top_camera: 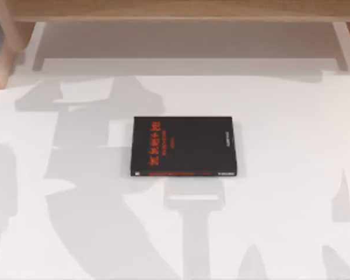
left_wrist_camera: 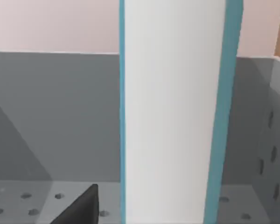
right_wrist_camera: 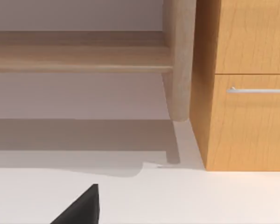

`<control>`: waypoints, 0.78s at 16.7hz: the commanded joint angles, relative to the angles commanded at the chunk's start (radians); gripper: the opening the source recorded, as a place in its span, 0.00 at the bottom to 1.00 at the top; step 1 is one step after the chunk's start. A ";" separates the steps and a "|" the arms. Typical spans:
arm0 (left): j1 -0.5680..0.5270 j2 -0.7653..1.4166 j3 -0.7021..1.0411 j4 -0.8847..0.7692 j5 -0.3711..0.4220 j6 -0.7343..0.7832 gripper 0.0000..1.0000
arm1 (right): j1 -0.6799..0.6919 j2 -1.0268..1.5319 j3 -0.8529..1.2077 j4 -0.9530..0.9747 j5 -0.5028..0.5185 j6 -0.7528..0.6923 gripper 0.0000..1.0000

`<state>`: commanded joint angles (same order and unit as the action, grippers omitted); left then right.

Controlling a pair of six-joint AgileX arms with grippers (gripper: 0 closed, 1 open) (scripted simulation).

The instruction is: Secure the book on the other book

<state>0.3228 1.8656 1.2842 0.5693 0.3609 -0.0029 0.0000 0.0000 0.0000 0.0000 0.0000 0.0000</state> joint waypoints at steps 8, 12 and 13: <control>0.022 0.118 0.083 0.037 0.023 -0.001 1.00 | 0.000 0.000 0.000 0.000 0.000 0.000 1.00; 0.014 0.136 0.111 0.027 0.016 -0.001 1.00 | 0.000 0.000 0.000 0.000 0.000 0.000 1.00; 0.011 0.151 0.132 0.021 0.013 -0.001 1.00 | 0.000 0.000 0.000 0.000 0.000 0.000 1.00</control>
<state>0.3343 2.0168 1.4166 0.5901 0.3742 -0.0037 0.0000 0.0000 0.0000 0.0000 0.0000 0.0000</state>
